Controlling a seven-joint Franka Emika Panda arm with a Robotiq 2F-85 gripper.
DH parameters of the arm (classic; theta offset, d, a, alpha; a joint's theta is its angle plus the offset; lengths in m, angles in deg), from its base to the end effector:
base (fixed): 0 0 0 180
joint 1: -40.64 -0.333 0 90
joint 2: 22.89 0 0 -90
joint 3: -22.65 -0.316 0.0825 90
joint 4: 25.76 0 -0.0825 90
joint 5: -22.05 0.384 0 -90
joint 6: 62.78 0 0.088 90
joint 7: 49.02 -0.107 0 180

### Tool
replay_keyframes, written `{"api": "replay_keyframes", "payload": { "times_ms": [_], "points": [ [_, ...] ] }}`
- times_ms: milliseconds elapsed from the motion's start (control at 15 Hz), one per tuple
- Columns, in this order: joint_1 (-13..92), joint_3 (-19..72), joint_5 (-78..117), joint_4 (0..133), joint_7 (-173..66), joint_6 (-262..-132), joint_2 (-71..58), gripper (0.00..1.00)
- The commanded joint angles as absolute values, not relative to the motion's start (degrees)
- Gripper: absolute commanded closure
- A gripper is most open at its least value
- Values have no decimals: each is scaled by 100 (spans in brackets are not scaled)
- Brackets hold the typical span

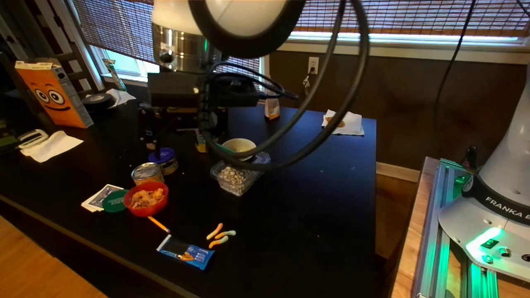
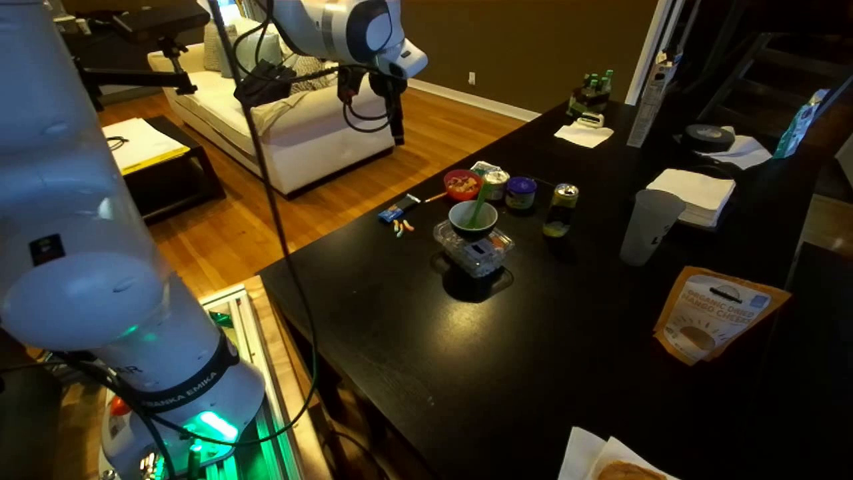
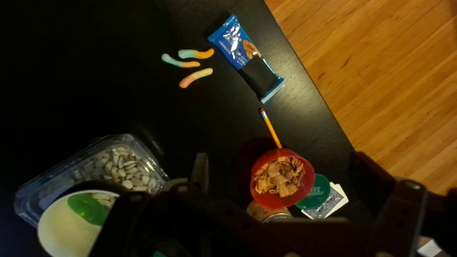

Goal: Put the red bowl on the right side of the clear object

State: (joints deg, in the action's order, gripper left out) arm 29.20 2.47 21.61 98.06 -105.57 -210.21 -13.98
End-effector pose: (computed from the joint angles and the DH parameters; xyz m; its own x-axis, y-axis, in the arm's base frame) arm 0.4962 0.3015 0.3567 0.8940 -0.4357 0.1050 -0.4012 -0.8825 -0.2456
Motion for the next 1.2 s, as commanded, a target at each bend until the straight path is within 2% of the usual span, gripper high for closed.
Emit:
{"api": "replay_keyframes", "payload": {
  "times_ms": [0, 733, 1133],
  "points": [
    [2463, 701, 2123, 8850, -10720, -21105, -353, 0],
    [1981, 1567, 2456, 7326, -10349, -22253, 1671, 0],
    [1867, 1847, 2663, 6824, -10414, -22260, 2389, 0]
  ]
}}
